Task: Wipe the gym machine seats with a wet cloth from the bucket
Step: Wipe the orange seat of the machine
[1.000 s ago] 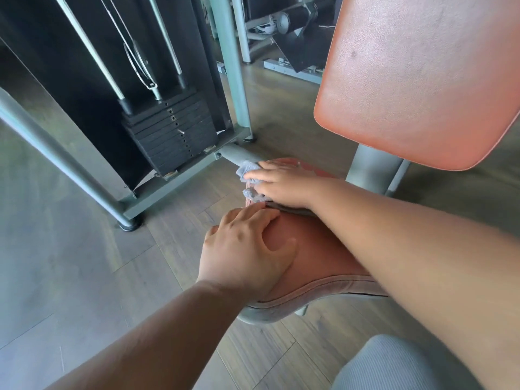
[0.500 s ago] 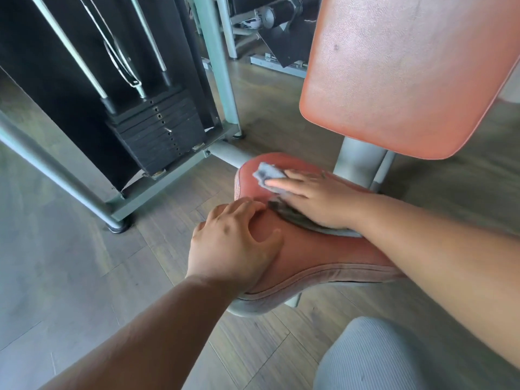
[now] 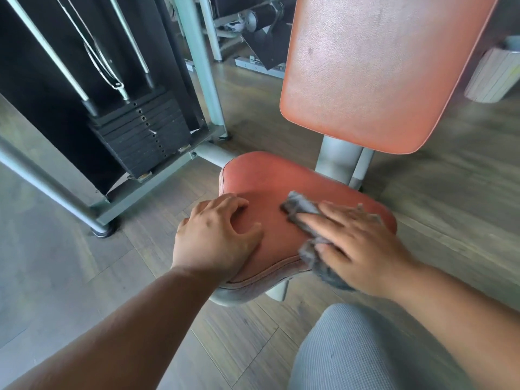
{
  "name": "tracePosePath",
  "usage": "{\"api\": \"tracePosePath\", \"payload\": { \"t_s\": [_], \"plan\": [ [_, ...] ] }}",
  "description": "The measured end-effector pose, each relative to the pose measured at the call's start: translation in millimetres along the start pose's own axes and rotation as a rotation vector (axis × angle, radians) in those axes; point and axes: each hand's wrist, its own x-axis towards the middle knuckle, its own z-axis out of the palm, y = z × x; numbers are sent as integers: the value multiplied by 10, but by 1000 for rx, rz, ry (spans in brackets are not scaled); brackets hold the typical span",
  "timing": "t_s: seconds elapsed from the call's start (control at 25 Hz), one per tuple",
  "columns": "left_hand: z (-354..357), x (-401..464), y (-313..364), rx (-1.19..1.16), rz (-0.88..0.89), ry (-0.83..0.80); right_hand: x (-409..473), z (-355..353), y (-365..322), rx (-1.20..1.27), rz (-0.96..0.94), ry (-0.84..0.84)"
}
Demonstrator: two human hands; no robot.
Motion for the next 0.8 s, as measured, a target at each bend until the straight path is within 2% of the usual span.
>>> {"api": "tracePosePath", "payload": {
  "t_s": [0.08, 0.16, 0.24, 0.32, 0.44, 0.52, 0.6, 0.72, 0.8],
  "plan": [
    [8, -7, 1, -5, 4, 5, -20, -69, 303, 51, 182, 13],
    [6, 2, 2, -11, 2, 0, 208, -96, 288, 63, 297, -7],
    [-1, 2, 1, -10, -9, -19, 424, -57, -82, -21, 270, -6],
    [-5, -10, -5, -19, -11, -10, 361, -23, -391, -16, 123, -13],
    [-1, -4, 3, -24, -14, -6, 6, 10, -224, -50, -24, 67],
    [-1, -6, 14, -25, -12, -5, -38, -19, 149, -21, 85, 30],
    [-3, 11, 19, -45, -16, -9, 131, -85, 218, 67, 252, -32],
    [-10, -1, 10, -103, -32, -4, 502, -18, -322, 55, 331, -98],
    [-31, -18, 5, -199, -6, 50, 658, -27, -841, 286, 288, -167]
  ]
}}
